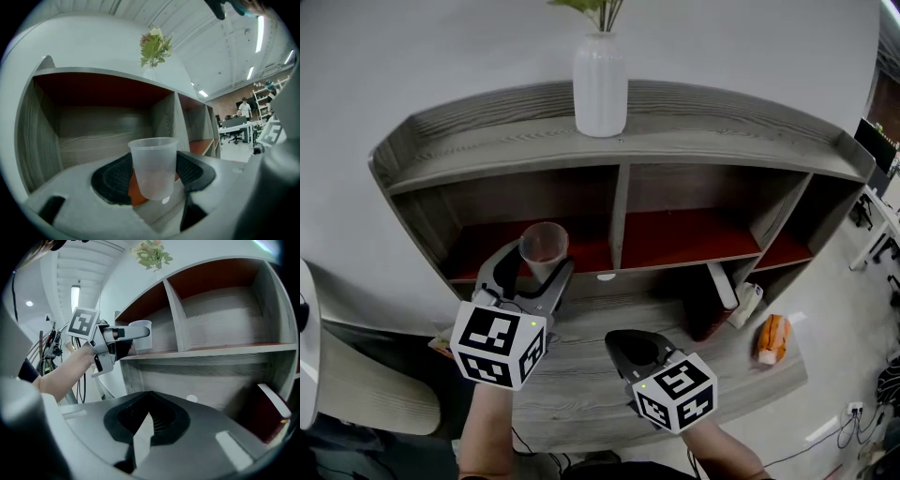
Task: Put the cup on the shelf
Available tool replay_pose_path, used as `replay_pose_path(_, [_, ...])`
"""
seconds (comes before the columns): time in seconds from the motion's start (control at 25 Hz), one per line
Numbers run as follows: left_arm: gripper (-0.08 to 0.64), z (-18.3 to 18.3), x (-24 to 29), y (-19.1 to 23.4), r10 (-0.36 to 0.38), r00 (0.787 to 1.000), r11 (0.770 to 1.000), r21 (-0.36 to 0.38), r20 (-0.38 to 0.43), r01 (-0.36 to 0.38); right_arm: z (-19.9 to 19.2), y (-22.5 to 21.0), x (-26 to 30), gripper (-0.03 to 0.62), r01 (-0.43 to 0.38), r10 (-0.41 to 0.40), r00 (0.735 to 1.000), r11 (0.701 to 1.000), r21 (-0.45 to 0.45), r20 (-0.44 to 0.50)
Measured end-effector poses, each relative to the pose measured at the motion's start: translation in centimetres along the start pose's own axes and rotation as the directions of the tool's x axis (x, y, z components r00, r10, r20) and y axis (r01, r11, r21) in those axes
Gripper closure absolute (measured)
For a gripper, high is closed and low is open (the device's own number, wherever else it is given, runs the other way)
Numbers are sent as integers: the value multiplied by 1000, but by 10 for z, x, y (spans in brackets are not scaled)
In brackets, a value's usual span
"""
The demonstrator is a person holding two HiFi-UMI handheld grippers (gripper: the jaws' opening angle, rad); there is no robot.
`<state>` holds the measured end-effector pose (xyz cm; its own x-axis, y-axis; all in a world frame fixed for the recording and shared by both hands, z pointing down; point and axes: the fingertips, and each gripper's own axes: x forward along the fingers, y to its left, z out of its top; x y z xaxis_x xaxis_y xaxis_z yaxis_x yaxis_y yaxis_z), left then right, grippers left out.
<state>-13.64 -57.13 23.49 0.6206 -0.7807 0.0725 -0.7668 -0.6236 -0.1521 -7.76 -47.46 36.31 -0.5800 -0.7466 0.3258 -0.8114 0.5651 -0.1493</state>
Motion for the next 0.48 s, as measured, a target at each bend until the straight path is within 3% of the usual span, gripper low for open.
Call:
replay_pose_path(0.32, [273, -5, 24, 4, -34, 999, 999, 41, -27, 35, -5, -11, 0, 592, 31, -31, 999, 999, 17, -8])
replay_pose_path(0.48, [273, -6, 33, 6, -55, 998, 998, -9, -29, 55, -6, -11, 1, 592, 30, -30, 999, 999, 28, -10])
